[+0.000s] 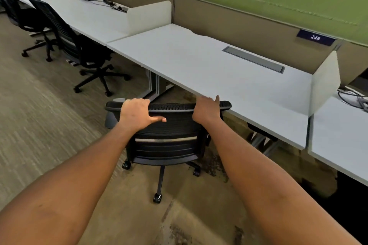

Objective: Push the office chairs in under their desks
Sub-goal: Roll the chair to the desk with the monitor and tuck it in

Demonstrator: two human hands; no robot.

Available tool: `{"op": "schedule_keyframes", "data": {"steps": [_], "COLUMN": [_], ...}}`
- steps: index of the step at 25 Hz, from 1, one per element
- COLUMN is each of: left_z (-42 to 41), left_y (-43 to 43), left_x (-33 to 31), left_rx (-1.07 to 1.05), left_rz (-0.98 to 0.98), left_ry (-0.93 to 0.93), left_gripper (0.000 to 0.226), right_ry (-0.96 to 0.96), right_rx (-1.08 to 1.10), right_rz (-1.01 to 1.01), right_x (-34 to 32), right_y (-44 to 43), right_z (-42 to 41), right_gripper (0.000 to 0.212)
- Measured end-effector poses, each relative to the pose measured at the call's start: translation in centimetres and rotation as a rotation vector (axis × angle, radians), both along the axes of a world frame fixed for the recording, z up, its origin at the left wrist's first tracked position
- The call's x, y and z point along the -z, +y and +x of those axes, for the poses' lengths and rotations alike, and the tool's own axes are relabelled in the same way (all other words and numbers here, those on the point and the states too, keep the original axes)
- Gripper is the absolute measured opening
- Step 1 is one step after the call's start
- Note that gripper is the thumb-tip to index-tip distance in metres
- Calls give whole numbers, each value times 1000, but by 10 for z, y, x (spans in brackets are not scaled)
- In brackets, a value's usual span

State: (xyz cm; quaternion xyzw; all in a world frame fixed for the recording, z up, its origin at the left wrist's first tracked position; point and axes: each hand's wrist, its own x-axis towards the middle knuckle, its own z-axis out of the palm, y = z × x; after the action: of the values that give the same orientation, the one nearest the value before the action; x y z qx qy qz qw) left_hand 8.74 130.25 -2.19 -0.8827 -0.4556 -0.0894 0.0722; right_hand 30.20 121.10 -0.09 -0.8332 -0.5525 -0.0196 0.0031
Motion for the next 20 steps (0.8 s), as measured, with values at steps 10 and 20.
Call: {"op": "schedule_keyframes", "data": {"steps": [10, 20], "left_z": [-21, -71], "left_y": [4, 23], "left_x": [11, 19], "left_rx": [-2, 71], "left_rz": [85, 88], "left_ry": [-214, -281], "left_gripper": [100, 85], "right_ry": [-26, -33], "right_rx": [-9, 136], "right_rz": [288, 245], "right_x": [33, 38], "right_y": [2, 1], "right_z": [-26, -93], "right_gripper": [4, 3]}}
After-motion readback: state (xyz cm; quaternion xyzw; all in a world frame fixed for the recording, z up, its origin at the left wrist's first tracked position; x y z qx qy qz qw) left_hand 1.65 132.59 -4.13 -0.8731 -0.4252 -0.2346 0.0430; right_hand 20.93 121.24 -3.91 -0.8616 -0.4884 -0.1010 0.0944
